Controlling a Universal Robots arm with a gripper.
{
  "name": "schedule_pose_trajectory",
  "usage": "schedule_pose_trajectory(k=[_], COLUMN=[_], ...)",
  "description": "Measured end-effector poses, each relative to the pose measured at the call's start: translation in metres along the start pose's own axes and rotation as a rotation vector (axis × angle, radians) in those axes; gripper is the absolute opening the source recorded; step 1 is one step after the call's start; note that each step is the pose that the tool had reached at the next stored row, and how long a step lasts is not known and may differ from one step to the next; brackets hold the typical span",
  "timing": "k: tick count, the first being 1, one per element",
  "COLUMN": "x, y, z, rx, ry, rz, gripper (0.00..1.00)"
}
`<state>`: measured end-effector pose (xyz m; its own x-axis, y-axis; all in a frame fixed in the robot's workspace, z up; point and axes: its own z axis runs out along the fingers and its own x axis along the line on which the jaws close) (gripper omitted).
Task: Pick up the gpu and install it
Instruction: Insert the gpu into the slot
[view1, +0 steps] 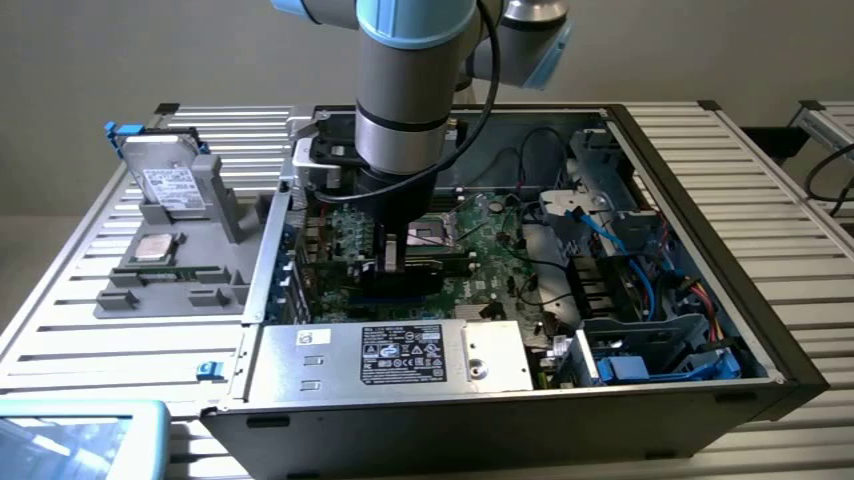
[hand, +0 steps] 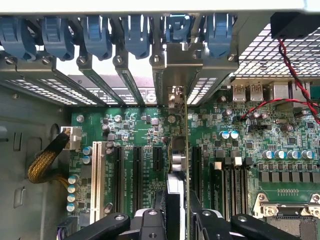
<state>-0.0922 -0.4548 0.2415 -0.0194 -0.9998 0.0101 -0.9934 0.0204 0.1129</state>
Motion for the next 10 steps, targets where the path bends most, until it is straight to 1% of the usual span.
schedule_pose_trajectory(k=[2, 3, 5, 6, 10], x=[0.0, -0.0001, -0.0004, -0.0004, -0.0003], y=[-0.0001, -0.0001, 0.0003, 0.0007, 0.0008], z=[0.0004, 0.0006, 0.0012, 0.0013, 0.001], rx=[0.0001, 0.0002, 0.001, 0.0008, 0.0005], ry=[0.0006, 0.0019, 0.0083, 0.01, 0.0112], rz=[0.0, 0.0, 0.001, 0.001, 0.001], gripper=[0.28, 0.28, 0.28, 0.28, 0.28])
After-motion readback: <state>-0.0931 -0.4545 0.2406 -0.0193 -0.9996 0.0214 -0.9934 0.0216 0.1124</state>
